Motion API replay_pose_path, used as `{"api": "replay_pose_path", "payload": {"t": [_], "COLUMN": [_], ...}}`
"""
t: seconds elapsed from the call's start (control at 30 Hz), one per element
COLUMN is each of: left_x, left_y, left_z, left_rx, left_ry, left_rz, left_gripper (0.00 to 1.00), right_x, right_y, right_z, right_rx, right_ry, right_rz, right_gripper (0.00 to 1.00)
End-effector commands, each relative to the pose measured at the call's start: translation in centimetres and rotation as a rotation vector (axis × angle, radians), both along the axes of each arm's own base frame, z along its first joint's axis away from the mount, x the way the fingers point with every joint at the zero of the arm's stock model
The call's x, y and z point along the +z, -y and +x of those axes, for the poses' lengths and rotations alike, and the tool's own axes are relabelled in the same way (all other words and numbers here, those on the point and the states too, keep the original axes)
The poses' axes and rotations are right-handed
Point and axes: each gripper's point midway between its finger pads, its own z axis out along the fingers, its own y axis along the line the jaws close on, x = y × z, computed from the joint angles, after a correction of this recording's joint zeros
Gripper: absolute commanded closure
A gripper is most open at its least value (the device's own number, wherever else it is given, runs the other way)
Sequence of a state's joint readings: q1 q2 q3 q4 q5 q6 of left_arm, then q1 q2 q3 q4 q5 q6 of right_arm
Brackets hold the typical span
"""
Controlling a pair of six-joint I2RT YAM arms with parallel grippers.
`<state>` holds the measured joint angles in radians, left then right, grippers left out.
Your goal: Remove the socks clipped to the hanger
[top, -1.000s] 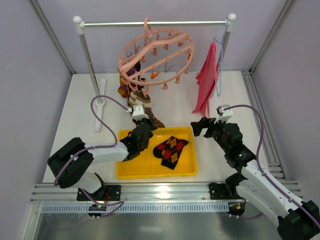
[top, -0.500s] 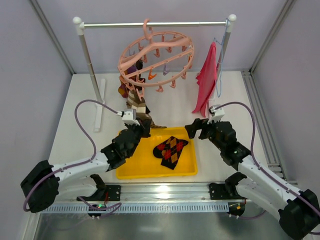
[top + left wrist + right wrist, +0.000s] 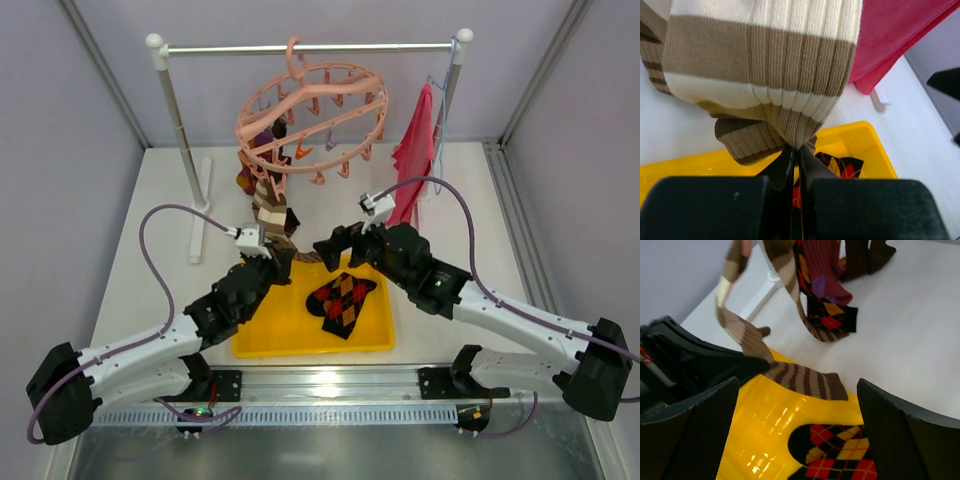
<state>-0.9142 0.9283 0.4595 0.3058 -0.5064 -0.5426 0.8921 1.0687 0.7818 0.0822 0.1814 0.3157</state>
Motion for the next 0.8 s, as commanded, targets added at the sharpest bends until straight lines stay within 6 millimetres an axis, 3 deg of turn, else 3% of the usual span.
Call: {"api": "replay_pose_path", "payload": {"t": [0.0, 0.2, 0.47, 0.67, 0.77], "left_x": [0.1, 0.6, 0.8, 1.0, 1.0], "left_y": [-0.6, -1.1, -1.2, -0.8, -0.8], "left_z": [-0.5, -0.7, -1.0, -1.1, -1.3], "left_rx": [0.007, 0.011, 0.000, -0.014, -0.020], "left_ry": [0.003, 0.013, 0.016, 0.014, 0.014], "left_rz": [-0.015, -0.021, -0.036, -0.050, -0.052], "left_gripper": [1.00, 1.00, 1.00, 1.00, 1.00], "right_x": [5.8, 8.8, 11.0, 12.7, 12.3], "right_y": [-2.3, -5.2, -8.3, -9.3, -9.6], "right_z": [0.1, 0.6, 1.2, 2.7, 3.8], "right_rx": [0.018, 0.065, 0.089, 0.054, 0.011], "right_ry": [0.092, 0.091, 0.106, 0.122, 0.119], "right_rz": [0.094, 0.165, 0.173, 0.178, 0.140], "right_gripper": [0.00, 0.00, 0.00, 0.00, 0.00]}}
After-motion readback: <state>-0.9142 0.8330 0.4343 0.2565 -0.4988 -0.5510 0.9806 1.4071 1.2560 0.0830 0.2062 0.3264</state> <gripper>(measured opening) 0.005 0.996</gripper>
